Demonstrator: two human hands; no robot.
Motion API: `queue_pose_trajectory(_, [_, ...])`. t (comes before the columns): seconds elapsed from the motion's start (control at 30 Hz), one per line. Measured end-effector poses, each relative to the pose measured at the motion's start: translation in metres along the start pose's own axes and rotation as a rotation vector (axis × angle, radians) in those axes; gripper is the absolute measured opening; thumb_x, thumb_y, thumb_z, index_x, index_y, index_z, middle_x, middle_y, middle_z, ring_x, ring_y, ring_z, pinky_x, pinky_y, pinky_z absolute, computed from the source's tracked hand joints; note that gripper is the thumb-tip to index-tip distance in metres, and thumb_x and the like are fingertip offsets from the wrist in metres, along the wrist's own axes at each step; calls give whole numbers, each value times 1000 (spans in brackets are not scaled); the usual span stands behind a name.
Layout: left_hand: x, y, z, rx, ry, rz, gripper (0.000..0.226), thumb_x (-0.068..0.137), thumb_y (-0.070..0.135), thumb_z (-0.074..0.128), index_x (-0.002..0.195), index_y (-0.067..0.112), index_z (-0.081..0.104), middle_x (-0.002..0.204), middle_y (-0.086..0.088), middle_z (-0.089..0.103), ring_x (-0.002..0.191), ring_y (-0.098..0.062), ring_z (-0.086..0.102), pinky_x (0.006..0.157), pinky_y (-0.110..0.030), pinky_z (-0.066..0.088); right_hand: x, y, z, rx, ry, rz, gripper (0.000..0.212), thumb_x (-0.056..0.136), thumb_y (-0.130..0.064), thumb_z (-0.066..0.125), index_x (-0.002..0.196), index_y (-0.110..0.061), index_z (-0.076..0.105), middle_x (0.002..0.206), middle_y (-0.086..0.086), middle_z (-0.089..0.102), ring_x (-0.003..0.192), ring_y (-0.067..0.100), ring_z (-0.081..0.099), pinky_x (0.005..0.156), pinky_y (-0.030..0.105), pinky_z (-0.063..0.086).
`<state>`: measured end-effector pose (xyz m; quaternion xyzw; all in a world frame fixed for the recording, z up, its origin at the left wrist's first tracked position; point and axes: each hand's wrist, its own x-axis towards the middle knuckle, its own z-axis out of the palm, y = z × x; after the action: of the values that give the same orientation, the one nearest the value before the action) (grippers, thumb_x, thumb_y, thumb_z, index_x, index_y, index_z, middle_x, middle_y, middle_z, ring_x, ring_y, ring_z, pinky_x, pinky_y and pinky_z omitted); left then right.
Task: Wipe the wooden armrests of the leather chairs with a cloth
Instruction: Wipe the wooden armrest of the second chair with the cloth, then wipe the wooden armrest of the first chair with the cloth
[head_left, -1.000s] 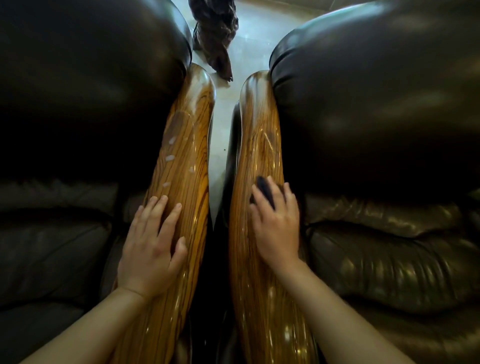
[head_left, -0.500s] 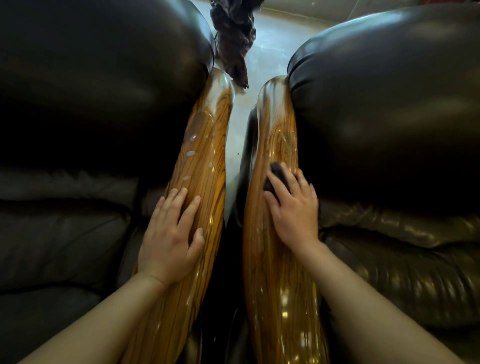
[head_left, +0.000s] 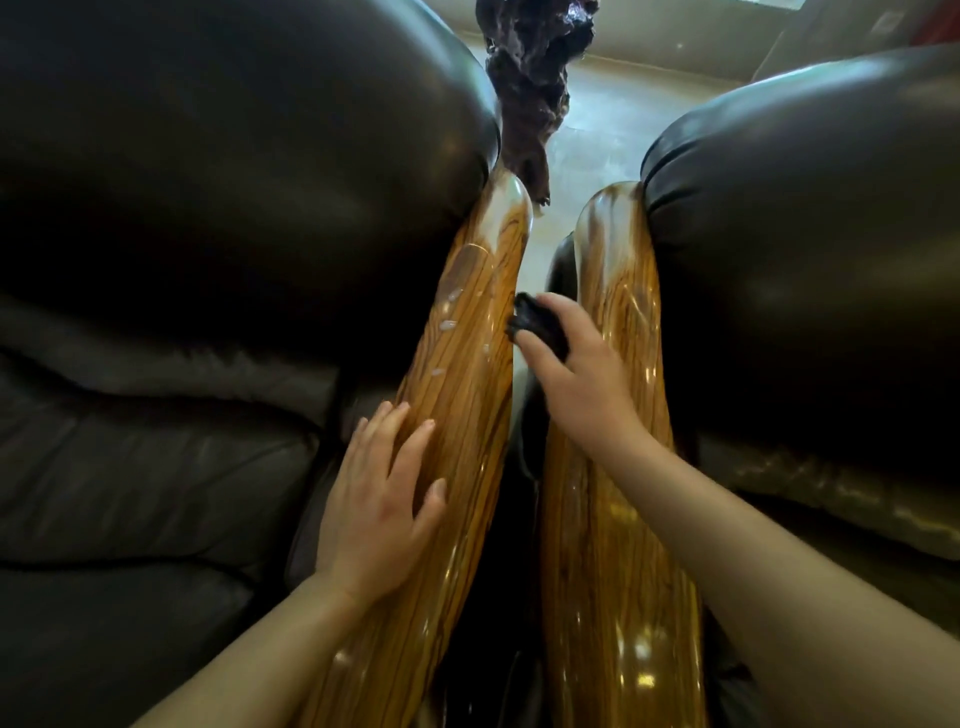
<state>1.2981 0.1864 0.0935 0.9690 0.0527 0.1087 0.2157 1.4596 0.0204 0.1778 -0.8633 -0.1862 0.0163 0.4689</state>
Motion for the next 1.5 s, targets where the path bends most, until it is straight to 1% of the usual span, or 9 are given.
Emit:
queue_pose_trajectory(0.1, [-13,-7,4,39,-19,-13,59,96,43,41,147,15,39,160,-10,28,152,-21,14,121,-44,23,6,-29,43,-57,-143,-237,45,97,-29,61,141,-28,51,132,-12,59,125,6,52,104,30,43])
queue_pose_trajectory(0.2, [-13,-9,6,52,-9,16,59,95,38,44,146,11,40,158,-12,31,151,-18,15,123,-36,15,-5,-19,82,-460,-288,-408,45,99,-28,57,144,-26,53,151,0,50,146,24,35,119,46,28])
queue_pose_trajectory(0.4, [-16,-13,10,-25,8,37,47,95,34,44,137,13,47,152,-10,37,149,-18,24,118,-42,31,-74,30,78,-414,-142,-468,31,102,-26,54,132,-24,63,150,1,51,149,21,31,117,51,31])
queue_pose_trajectory(0.57, [-14,-12,9,-13,-5,39,51,93,35,45,139,12,47,155,-11,37,149,-22,26,117,-44,32,-59,11,91,-240,6,-139,35,100,-25,52,133,-27,63,155,-5,43,152,18,22,121,51,26])
queue_pose_trajectory(0.67, [-13,-10,8,-17,-15,48,53,93,36,44,141,13,45,155,-10,37,150,-21,24,116,-45,33,-91,23,90,-142,19,-114,41,101,-20,54,141,-29,54,160,-10,30,153,14,18,123,41,23])
queue_pose_trajectory(0.9, [33,3,12,2,29,-6,39,93,40,40,122,17,48,139,-10,45,141,-28,36,110,-44,42,-25,15,90,120,133,266,52,103,-29,50,152,-34,33,159,-11,23,146,10,23,118,37,29])
queue_pose_trajectory(1.17, [46,5,14,22,36,14,51,96,37,39,142,16,40,155,-10,36,150,-20,20,117,-42,29,-62,19,85,-76,53,87,51,100,-41,40,150,-46,29,163,-17,13,145,3,16,111,26,26])
queue_pose_trajectory(1.3, [48,8,10,84,-38,51,57,96,38,37,149,15,35,158,-13,33,151,-22,19,120,-44,23,-10,24,86,-40,56,211,48,104,-39,44,149,-49,32,160,-19,14,143,7,18,114,34,27])
queue_pose_trajectory(1.5, [49,6,9,61,-62,19,57,97,39,37,150,20,35,161,-7,30,152,-16,14,123,-38,17,127,37,81,-27,-17,399,50,105,-45,38,154,-45,27,166,-9,11,147,32,24,118,47,23])
